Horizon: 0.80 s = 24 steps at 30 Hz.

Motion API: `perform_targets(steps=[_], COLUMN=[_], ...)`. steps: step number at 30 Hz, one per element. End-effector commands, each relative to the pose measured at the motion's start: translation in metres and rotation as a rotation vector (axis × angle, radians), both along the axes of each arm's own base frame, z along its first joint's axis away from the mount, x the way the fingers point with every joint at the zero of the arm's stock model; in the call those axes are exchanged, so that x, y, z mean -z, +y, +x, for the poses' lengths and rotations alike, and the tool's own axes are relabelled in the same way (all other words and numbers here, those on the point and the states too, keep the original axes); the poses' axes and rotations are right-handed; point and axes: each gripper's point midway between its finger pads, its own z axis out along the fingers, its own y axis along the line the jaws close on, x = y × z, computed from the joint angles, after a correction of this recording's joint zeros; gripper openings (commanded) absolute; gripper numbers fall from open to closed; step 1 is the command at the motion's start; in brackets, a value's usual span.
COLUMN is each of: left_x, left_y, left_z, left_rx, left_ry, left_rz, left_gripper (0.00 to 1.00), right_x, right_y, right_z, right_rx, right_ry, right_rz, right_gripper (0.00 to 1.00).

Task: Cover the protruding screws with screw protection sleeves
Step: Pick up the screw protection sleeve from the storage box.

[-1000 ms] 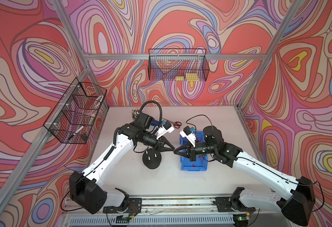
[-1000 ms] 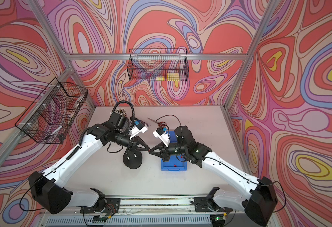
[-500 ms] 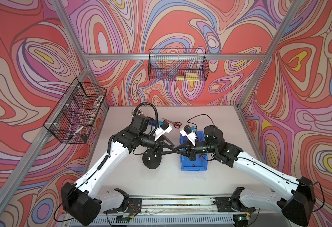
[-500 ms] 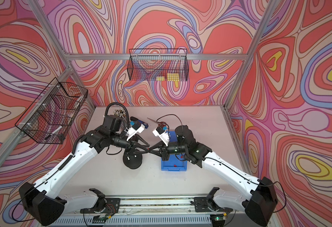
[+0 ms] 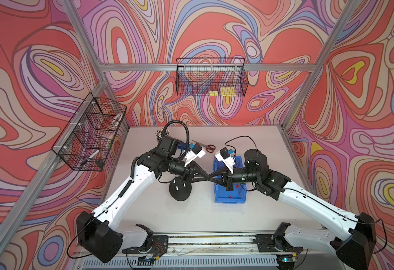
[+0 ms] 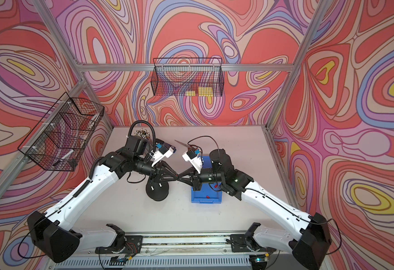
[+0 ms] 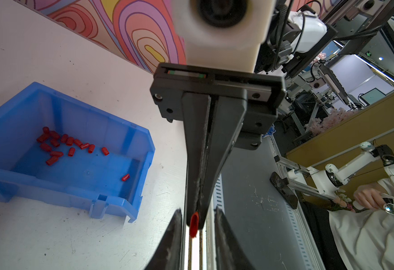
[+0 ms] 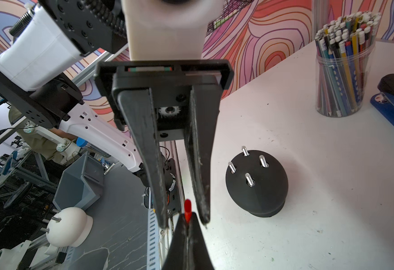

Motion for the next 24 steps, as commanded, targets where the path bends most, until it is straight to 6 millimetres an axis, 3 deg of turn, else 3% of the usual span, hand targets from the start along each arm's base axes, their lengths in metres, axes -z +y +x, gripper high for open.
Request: perform_targets(steps=[1, 3, 10, 16, 19, 21, 22, 24], left_x=[-0.01, -0.01, -0.011, -0.015, -0.017, -0.019, -0.02, -0.021], left_y=[-0.001, -0.001, -0.001, -0.001, -0.001, -0.001, -0.001, -0.001], left_z=[-0.006, -0.006, -0.006, -0.009, -0.011, -0.011, -0.011, -0.012], left_rx=[0.039, 0.04, 0.035, 0.052, 0.059, 0.058, 0.058, 0.06], left_ry=[-0.009, -0.007, -0.009, -0.006, -0.007, -0.007, -0.008, -0.013], left_rz=[-0.032, -0.033, -0.034, -0.055, -0.067, -0.074, -0.076, -0.083], left_gripper=[0.12, 0.08, 0.14, 0.0, 0.0, 0.27, 0.33, 0.35], right_x=[-0.004, -0.003, -0.002, -0.003, -0.003, -0.004, -0.005, -0.006], right_y=[-0.002, -0.002, -0.003, -0.003, -0.002, -0.002, -0.002, -0.003], right_z=[-0.001, -0.001, -0.002, -0.003, -0.004, -0.005, -0.005, -0.005], right_rx=[0.009, 0.01, 0.01, 0.006, -0.002, -0.006, -0.006, -0.007], right_ry=[-0.014, -0.013, -0.01, -0.012, -0.011, -0.011, -0.012, -0.015], right_rz=[0.01, 0.008, 0.004, 0.01, 0.014, 0.018, 0.019, 0.022], right_gripper=[0.0, 0.0, 0.0, 0.0, 0.0, 0.0, 0.0, 0.0])
